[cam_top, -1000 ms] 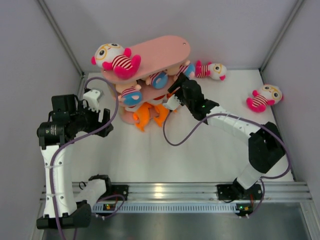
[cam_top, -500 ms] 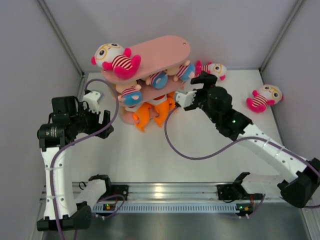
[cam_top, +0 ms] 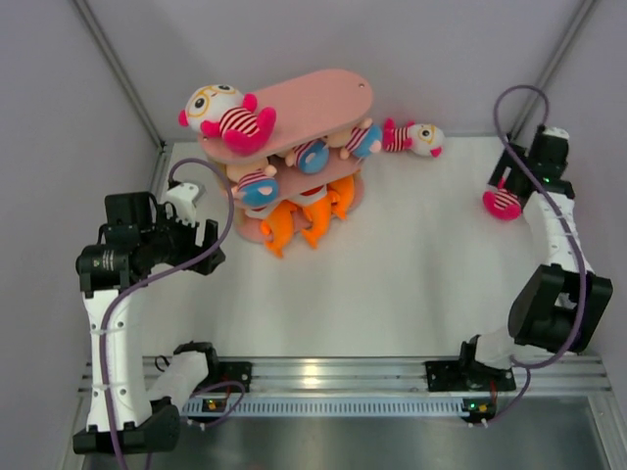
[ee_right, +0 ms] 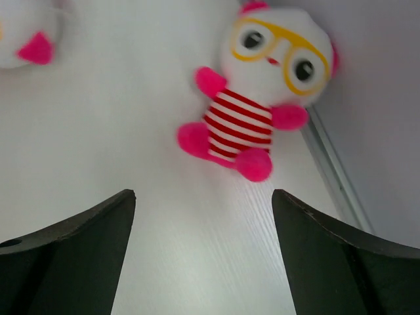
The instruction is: Place and organize the stuffed toys onto the shelf
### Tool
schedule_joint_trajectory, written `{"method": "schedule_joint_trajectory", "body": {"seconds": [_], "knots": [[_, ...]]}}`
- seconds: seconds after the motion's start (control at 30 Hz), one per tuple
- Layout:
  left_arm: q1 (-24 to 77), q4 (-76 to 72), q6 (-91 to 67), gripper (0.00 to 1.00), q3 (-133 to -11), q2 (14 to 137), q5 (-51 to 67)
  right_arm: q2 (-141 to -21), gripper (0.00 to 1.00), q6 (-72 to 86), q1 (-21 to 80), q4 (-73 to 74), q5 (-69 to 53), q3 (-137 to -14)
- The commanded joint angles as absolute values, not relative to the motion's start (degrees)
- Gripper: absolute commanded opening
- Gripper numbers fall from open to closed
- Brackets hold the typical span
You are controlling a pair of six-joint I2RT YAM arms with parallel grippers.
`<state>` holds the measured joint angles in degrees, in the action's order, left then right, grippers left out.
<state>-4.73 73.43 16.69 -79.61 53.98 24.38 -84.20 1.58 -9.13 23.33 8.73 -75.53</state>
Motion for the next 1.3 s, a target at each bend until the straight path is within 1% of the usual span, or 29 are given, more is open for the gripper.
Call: {"method": "schedule_joint_trajectory", "body": {"seconds": [0.0,0.07,0.13,0.3,0.43,0.6,0.77,0.8,0.9,0.93,1.0,1.03,1.13,1.23,1.27], "knots": [[-4.7,72.0,16.4,0.83,-79.4,53.3,24.8,-83.3,0.84,26.9,-21.3,18.6,1.3,-71.9],[-4.7,72.1,16.4,0.83,-79.2,53.3,24.3,-85.7,0.84,27.9,-23.5,14.6,2.4,-70.8],[-4.7,72.0,16.3,0.83,-78.7,53.4,23.8,-89.5,0.84,27.8,-24.3,13.2,4.5,-72.5],[-4.7,72.1,16.2,0.83,-76.9,53.9,21.8,-98.2,0.84,28.5,-24.8,14.1,5.4,-78.0],[-4.7,72.1,16.7,0.83,-76.2,53.3,19.2,-103.8,0.84,30.8,-24.8,13.2,3.6,-77.8],[-4.8,72.0,16.6,0.83,-76.1,54.1,17.8,-107.9,0.84,34.8,-24.8,11.2,2.7,-75.5],[-4.7,72.0,16.6,0.83,-76.5,54.9,17.2,-109.6,0.80,37.3,-24.7,8.3,0.6,-73.3],[-4.7,72.0,16.5,0.83,-76.6,55.0,17.2,-109.7,0.77,37.4,-24.7,8.2,0.6,-73.1],[-4.8,72.0,16.5,0.83,-76.9,55.2,17.2,-109.5,0.45,36.3,-24.7,8.3,-1.2,-73.2],[-4.7,72.1,16.5,0.83,-77.0,55.2,17.1,-109.0,0.28,35.6,-24.7,8.2,-1.6,-73.0],[-4.7,72.0,16.5,0.83,-77.3,55.1,17.1,-105.9,0.16,34.8,-24.7,7.6,-3.2,-71.9],[-4.7,72.1,16.4,0.83,-77.3,54.8,17.2,-104.4,0.09,33.8,-24.7,7.2,-3.8,-71.6],[-4.8,72.1,16.4,0.84,-77.3,54.5,17.2,-97.8,0.00,31.4,-24.5,7.4,-6.4,-71.9],[-4.8,71.9,16.4,0.84,-76.2,53.4,17.5,-92.0,0.00,26.5,-23.6,10.4,-9.7,-76.9],[-4.7,71.9,16.9,0.84,-75.2,52.7,17.6,-91.1,0.00,25.0,-22.5,12.1,-10.5,-81.7]]}}
